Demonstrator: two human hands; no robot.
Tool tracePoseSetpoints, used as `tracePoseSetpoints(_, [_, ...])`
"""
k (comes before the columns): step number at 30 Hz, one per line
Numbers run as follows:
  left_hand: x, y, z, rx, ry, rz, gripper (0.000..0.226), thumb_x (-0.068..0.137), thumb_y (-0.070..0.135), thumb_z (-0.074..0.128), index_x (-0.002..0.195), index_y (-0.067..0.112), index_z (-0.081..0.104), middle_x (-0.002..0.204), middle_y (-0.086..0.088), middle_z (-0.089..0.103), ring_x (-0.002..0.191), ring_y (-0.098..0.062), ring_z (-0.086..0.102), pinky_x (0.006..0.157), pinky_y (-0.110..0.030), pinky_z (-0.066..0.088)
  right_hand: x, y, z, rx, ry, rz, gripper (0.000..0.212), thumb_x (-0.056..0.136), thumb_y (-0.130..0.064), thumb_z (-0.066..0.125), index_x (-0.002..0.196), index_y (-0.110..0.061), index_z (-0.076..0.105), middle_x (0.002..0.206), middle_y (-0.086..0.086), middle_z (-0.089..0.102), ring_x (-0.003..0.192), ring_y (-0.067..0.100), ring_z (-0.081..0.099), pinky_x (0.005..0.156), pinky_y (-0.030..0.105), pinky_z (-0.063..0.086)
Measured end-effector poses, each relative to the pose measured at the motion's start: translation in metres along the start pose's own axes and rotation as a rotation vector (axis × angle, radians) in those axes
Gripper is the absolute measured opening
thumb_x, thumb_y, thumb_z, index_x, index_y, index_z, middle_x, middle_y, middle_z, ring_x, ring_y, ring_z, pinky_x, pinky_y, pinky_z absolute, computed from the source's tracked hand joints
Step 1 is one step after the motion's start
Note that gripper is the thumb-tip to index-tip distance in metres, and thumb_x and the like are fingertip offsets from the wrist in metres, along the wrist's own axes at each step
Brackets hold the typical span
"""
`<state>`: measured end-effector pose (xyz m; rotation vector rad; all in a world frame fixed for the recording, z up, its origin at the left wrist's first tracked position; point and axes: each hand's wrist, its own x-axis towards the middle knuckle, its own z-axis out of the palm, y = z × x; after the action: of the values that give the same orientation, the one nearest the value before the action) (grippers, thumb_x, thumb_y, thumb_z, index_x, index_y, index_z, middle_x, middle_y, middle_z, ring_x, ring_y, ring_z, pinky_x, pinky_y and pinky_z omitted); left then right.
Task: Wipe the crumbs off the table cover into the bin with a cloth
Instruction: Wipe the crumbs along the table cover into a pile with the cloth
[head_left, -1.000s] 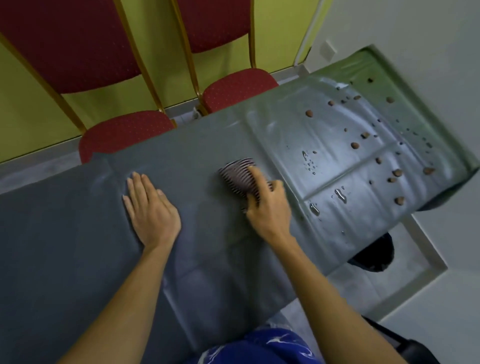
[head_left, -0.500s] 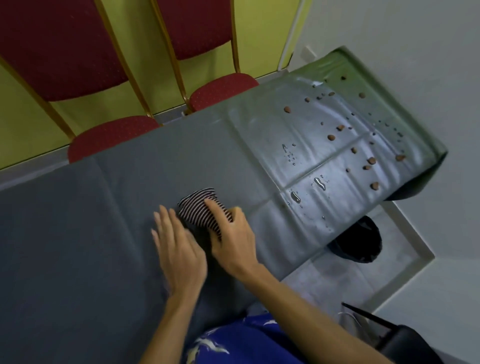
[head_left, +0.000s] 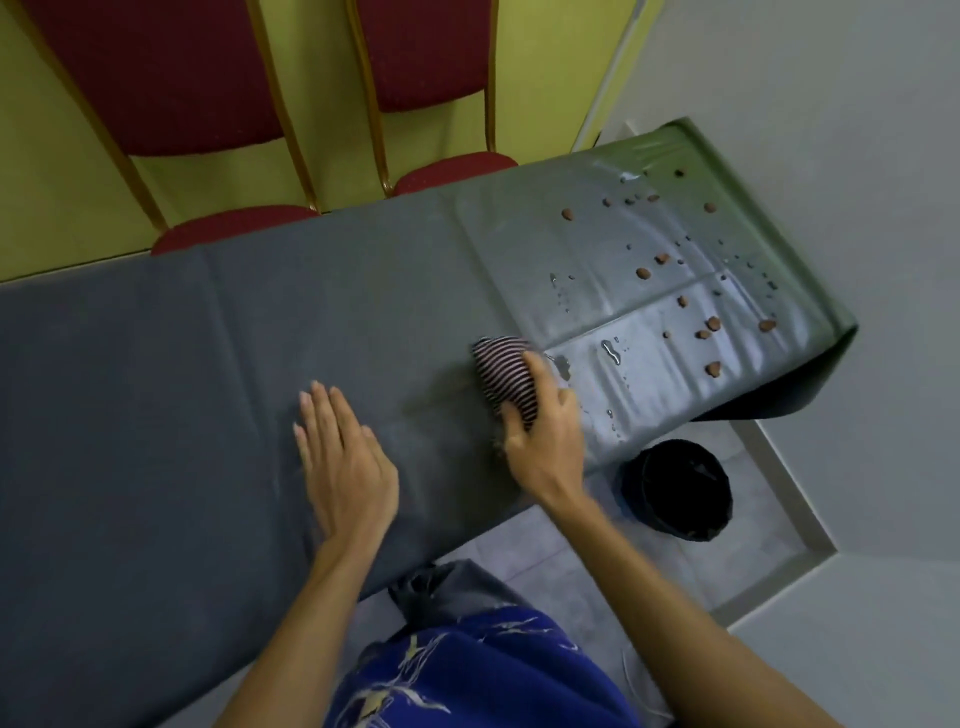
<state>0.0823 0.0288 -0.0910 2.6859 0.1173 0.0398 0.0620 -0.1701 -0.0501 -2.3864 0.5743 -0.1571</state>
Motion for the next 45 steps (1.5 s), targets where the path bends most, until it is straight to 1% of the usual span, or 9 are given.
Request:
tracePoseSetpoints(5, [-0.048, 0.027, 0.022, 0.039, -0.062, 0.062, 0.06, 0.1, 0.029, 0.017, 0.152, -0.002, 0.02, 0.162, -0.017, 0.017, 0.152, -0.028, 0.008, 0.122, -0.049, 0.011, -0.044, -0.001, 0.024, -0.119, -0.23, -0.282, 0.066, 0.092, -0.024, 0.058, 0.149, -0.04, 0.03, 0.106, 0.006, 0.046, 0.089, 0.026, 0.051, 0.074, 0.044, 0.054])
tracePoseSetpoints(11, [-0.049, 0.019, 0.032, 0.123, -0.053, 0.074, 0.06, 0.101, 0.029, 0.02, 0.152, -0.003, 0.021, 0.162, -0.015, 0.016, 0.152, -0.026, 0.01, 0.123, -0.046, 0.01, -0.006, 0.059, -0.025, -0.226, -0.113, -0.245, 0.069, 0.092, -0.023, 0.062, 0.15, -0.042, 0.03, 0.107, 0.007, 0.046, 0.095, 0.028, 0.05, 0.077, 0.04, 0.05])
tracePoseSetpoints(16, [-0.049, 0.028, 0.025, 0.063, -0.085, 0.008, 0.058, 0.1, 0.016, 0.028, 0.152, -0.005, 0.013, 0.163, -0.017, 0.004, 0.152, -0.029, 0.0, 0.123, -0.048, 0.005, 0.028, 0.092, -0.068, -0.156, -0.003, 0.049, 0.064, 0.094, -0.026, 0.06, 0.149, -0.043, 0.032, 0.114, 0.007, 0.046, 0.104, 0.032, 0.053, 0.082, 0.041, 0.049])
tracePoseSetpoints(19, [-0.05, 0.072, 0.026, -0.043, -0.049, 0.01, 0.063, 0.096, 0.005, 0.035, 0.153, -0.004, 0.009, 0.163, -0.017, -0.001, 0.152, -0.029, -0.004, 0.123, -0.043, -0.004, 0.007, 0.066, -0.061, -0.092, -0.022, -0.074, 0.065, 0.093, -0.027, 0.062, 0.147, -0.047, 0.032, 0.115, 0.006, 0.046, 0.104, 0.03, 0.053, 0.087, 0.043, 0.05])
tracePoseSetpoints(23, [-0.058, 0.102, 0.049, -0.091, -0.118, 0.009, 0.065, 0.094, 0.019, 0.023, 0.154, 0.0, 0.01, 0.164, -0.014, 0.003, 0.152, -0.025, -0.003, 0.123, -0.044, -0.003, -0.029, 0.051, -0.032, -0.147, -0.161, -0.336, 0.067, 0.088, -0.02, 0.061, 0.146, -0.045, 0.038, 0.105, 0.006, 0.049, 0.096, 0.031, 0.052, 0.085, 0.045, 0.05])
tracePoseSetpoints(29, [-0.062, 0.087, 0.067, 0.084, -0.08, 0.075, 0.064, 0.096, 0.026, 0.021, 0.153, -0.001, 0.017, 0.163, -0.012, 0.011, 0.152, -0.025, 0.004, 0.123, -0.045, 0.005, 0.004, 0.109, -0.067, -0.222, -0.152, -0.4, 0.069, 0.088, -0.02, 0.064, 0.148, -0.041, 0.036, 0.103, 0.003, 0.048, 0.091, 0.023, 0.046, 0.077, 0.041, 0.048])
tracePoseSetpoints(36, [-0.055, 0.141, 0.074, -0.002, -0.003, -0.06, 0.065, 0.089, 0.012, 0.027, 0.151, -0.005, 0.02, 0.162, -0.019, 0.012, 0.152, -0.031, 0.004, 0.123, -0.048, 0.0, 0.079, 0.159, -0.119, -0.197, -0.058, -0.23, 0.068, 0.086, -0.015, 0.069, 0.147, -0.032, 0.044, 0.105, 0.011, 0.052, 0.096, 0.032, 0.052, 0.083, 0.048, 0.051])
tracePoseSetpoints(42, [-0.045, 0.194, 0.115, 0.068, -0.022, -0.14, 0.069, 0.096, 0.023, 0.043, 0.154, 0.001, 0.014, 0.164, -0.014, 0.008, 0.152, -0.026, 0.0, 0.123, -0.045, 0.0, 0.066, 0.132, -0.096, -0.166, -0.339, -0.704, 0.063, 0.088, -0.019, 0.06, 0.147, -0.031, 0.042, 0.104, 0.01, 0.049, 0.088, 0.028, 0.047, 0.071, 0.043, 0.046])
tracePoseSetpoints(45, [-0.049, 0.19, 0.117, 0.131, 0.009, -0.12, 0.07, 0.093, 0.03, 0.034, 0.155, 0.003, 0.014, 0.164, -0.012, 0.009, 0.153, -0.022, 0.0, 0.124, -0.041, -0.001, 0.084, 0.146, -0.102, -0.214, -0.411, -0.772, 0.066, 0.088, -0.019, 0.062, 0.148, -0.032, 0.039, 0.104, 0.009, 0.048, 0.087, 0.027, 0.045, 0.069, 0.042, 0.046])
